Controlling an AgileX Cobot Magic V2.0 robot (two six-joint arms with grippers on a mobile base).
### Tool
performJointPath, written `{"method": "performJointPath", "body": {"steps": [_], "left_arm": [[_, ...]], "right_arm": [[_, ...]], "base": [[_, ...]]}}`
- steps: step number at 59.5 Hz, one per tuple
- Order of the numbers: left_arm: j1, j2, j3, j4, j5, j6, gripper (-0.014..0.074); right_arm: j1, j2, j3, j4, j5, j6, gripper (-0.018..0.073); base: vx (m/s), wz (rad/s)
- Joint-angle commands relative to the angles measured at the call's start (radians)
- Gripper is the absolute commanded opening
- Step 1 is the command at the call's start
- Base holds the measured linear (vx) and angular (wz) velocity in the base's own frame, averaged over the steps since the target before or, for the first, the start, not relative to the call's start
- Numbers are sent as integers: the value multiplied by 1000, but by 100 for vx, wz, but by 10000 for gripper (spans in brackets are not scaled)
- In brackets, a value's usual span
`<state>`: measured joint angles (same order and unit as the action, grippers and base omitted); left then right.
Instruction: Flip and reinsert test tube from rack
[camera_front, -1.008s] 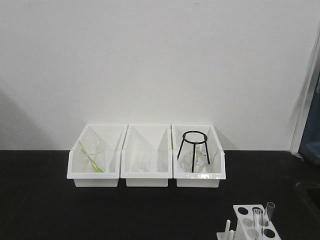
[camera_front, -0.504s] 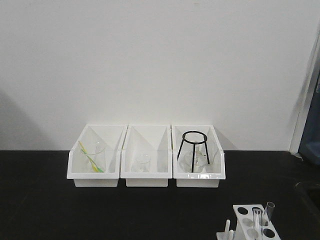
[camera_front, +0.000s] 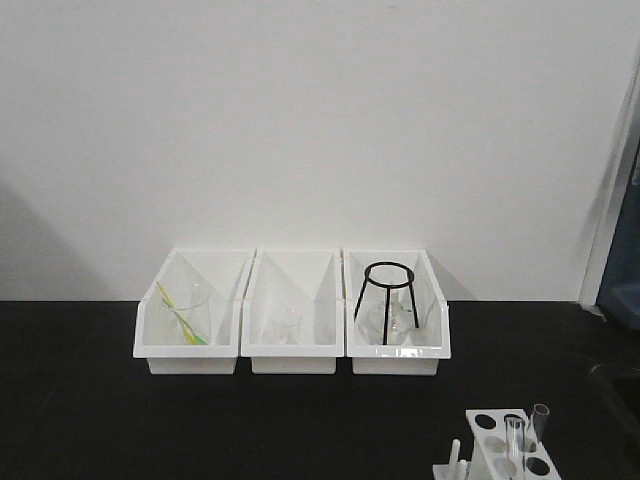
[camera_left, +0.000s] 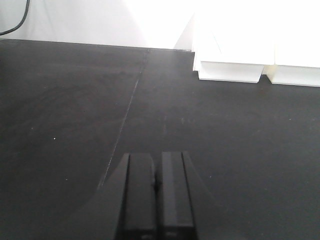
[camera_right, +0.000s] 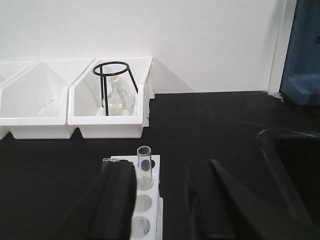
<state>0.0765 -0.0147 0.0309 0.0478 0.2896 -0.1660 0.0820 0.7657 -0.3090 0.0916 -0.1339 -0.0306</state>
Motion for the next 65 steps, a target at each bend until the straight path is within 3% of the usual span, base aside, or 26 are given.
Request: {"method": "performJointPath", "body": {"steps": [1,14,22,36,65], "left_arm": [[-7,-13,1,-4,-88,0,-6],[-7,-13,1,-4,-88,0,-6],[-7,-13,1,-4,-88,0,-6],[-7,-13,1,-4,-88,0,-6],[-7,-13,1,-4,-88,0,-6]], "right_arm": [[-1,52,-36,-1,-119,4,463],[0,208,-36,-112,-199,18,480],[0,283,-36,-212,-278,120,480],[0,419,-36,-482,-408,313,475],[0,676,-47,-476,-651,315,430]], "base": [[0,0],[0,0],[0,0],[0,0],[0,0]]}}
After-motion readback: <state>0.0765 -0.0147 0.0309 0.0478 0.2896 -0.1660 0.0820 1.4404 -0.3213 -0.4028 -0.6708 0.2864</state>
